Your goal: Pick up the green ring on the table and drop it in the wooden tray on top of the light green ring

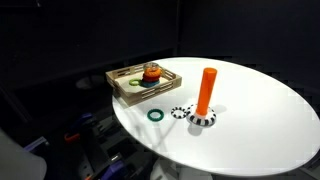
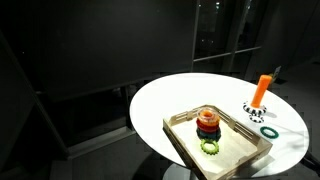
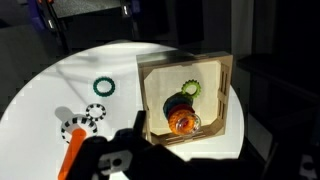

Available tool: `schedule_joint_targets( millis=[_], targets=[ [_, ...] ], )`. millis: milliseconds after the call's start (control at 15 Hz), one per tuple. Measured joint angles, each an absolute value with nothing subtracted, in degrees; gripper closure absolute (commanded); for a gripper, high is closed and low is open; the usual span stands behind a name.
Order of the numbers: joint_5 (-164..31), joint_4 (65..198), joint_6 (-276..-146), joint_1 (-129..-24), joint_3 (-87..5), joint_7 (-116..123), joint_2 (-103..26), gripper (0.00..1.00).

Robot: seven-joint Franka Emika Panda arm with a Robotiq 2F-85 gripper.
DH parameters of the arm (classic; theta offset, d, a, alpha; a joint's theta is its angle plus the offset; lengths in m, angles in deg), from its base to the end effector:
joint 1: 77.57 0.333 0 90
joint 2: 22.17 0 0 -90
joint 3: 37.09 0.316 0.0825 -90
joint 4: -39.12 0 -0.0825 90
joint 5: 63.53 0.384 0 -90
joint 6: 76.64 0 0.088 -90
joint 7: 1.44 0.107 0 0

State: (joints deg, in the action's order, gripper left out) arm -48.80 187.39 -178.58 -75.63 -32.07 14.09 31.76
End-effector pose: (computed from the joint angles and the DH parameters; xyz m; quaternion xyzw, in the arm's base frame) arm 0.2801 0.0612 0.5447 -0.9877 0.1079 -0.0481 0.1019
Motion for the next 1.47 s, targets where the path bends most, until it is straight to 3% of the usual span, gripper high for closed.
schedule_joint_targets(
  millis=[667, 1467],
  targets=[
    [-55.0, 182.1, -186.7, -84.0, -32.2, 14.2, 18.3, 0.0],
    [-57.3, 182.7, -192.5, -85.2, -36.4, 14.2, 3.0, 0.0]
  ],
)
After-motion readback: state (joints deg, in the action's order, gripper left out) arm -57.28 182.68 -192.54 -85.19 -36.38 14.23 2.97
